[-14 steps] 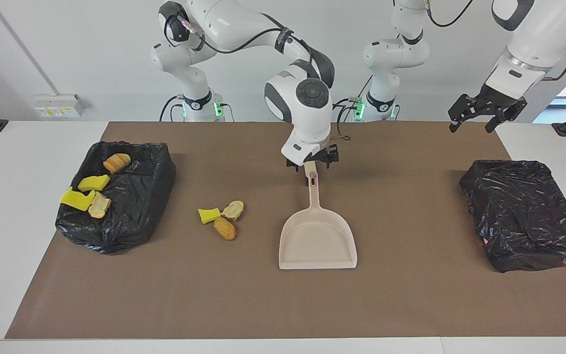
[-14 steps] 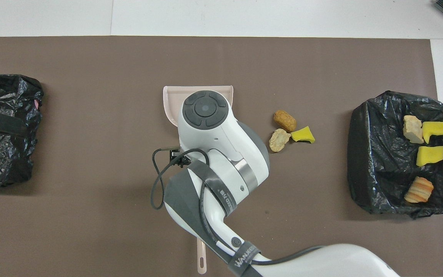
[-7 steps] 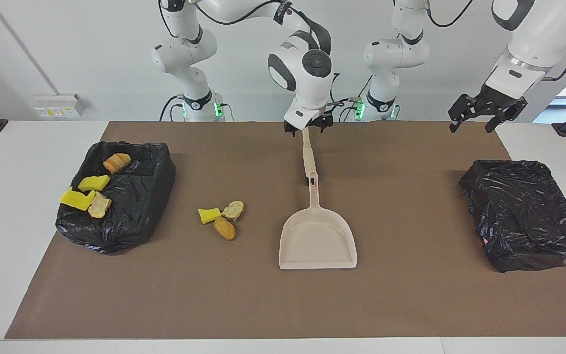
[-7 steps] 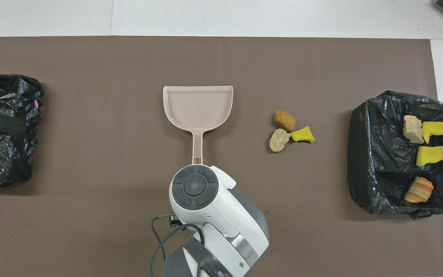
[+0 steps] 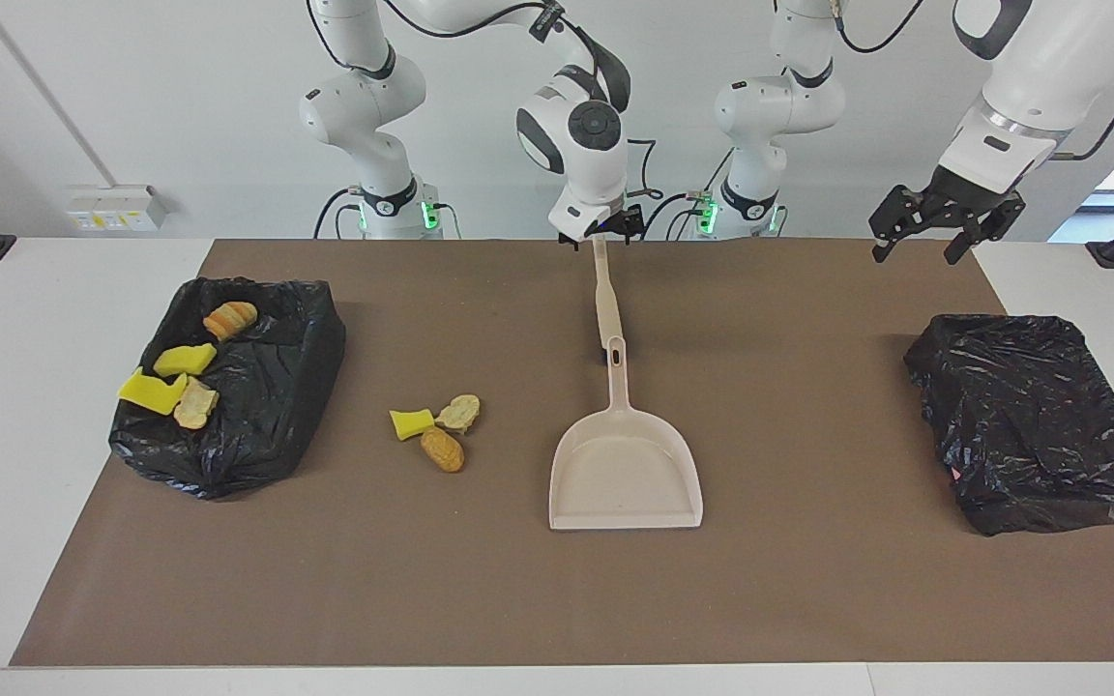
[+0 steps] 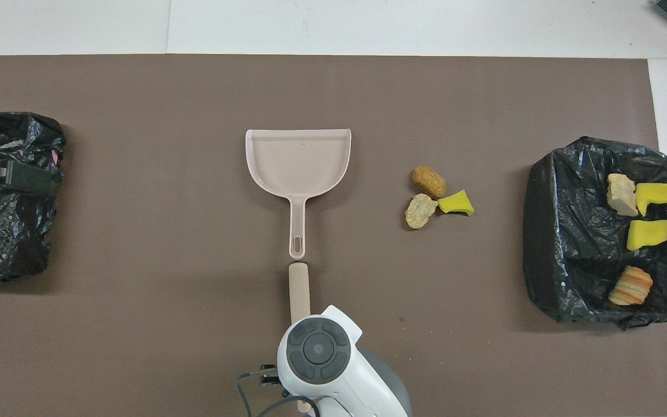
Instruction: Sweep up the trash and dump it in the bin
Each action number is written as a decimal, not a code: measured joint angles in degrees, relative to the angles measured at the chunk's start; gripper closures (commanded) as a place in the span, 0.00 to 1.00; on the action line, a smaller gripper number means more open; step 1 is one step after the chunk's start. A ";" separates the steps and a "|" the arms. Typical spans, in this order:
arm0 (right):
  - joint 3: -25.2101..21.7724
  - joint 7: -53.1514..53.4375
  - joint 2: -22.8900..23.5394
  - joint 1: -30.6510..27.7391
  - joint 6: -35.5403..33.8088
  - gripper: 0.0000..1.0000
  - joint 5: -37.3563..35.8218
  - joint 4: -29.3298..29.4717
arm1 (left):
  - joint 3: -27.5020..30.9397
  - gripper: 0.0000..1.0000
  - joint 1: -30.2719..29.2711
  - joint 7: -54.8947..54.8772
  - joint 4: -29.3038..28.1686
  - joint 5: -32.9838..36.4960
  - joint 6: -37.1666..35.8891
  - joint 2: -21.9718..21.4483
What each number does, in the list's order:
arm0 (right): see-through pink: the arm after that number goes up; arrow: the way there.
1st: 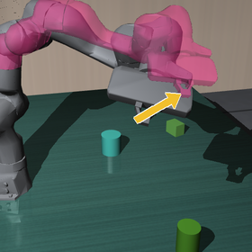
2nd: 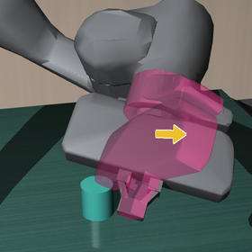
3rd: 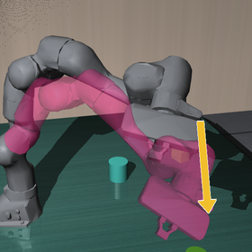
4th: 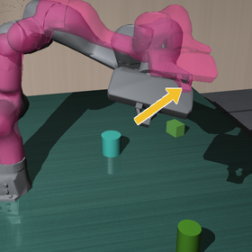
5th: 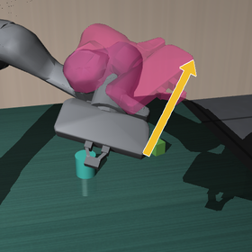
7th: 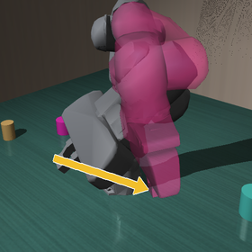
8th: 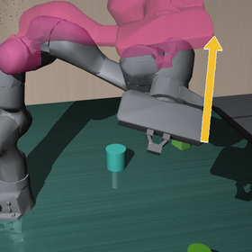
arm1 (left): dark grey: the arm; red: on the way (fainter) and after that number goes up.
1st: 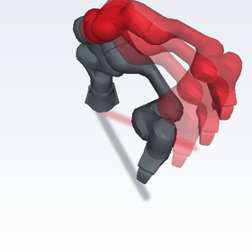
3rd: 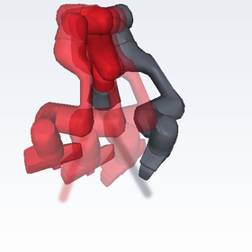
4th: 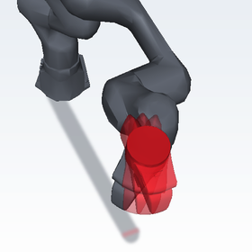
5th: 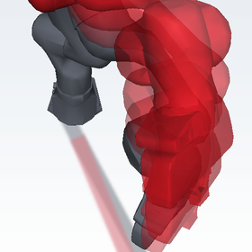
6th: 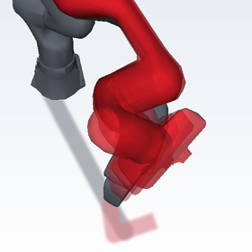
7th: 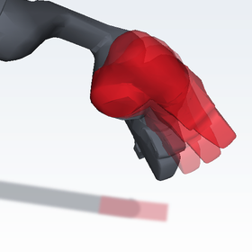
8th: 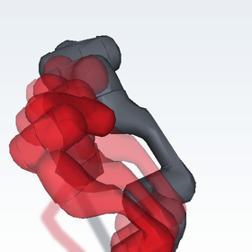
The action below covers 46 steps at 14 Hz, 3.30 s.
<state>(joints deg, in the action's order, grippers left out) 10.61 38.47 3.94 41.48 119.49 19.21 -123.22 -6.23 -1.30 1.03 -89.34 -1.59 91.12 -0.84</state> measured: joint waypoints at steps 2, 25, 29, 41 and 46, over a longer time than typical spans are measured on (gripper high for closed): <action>0.01 0.39 -0.58 1.49 2.79 0.00 0.02 -3.04 | -0.17 0.00 1.83 1.35 -0.68 -0.01 3.81 1.26; -1.14 0.18 -7.20 -2.23 -5.71 1.00 0.16 -3.31 | -0.34 0.35 31.04 27.58 -15.60 -1.94 33.64 18.13; -1.34 -1.96 -13.18 -8.93 -16.05 1.00 -2.67 -3.32 | 0.18 0.38 30.78 27.60 -15.81 -3.42 32.55 18.10; -1.54 -29.02 -12.81 -32.59 -16.09 1.00 -26.26 -2.87 | 0.08 0.59 30.88 29.59 -16.42 -4.86 32.29 17.92; -1.53 -33.75 -4.40 -36.60 -9.91 1.00 -33.91 0.52 | 0.28 0.72 30.81 29.84 -17.31 -4.87 32.34 17.66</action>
<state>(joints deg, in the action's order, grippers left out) 9.08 4.73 -0.46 4.88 109.58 -14.70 -122.70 -5.95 29.51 30.87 -106.65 -6.46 123.45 16.82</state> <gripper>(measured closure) 0.736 0.551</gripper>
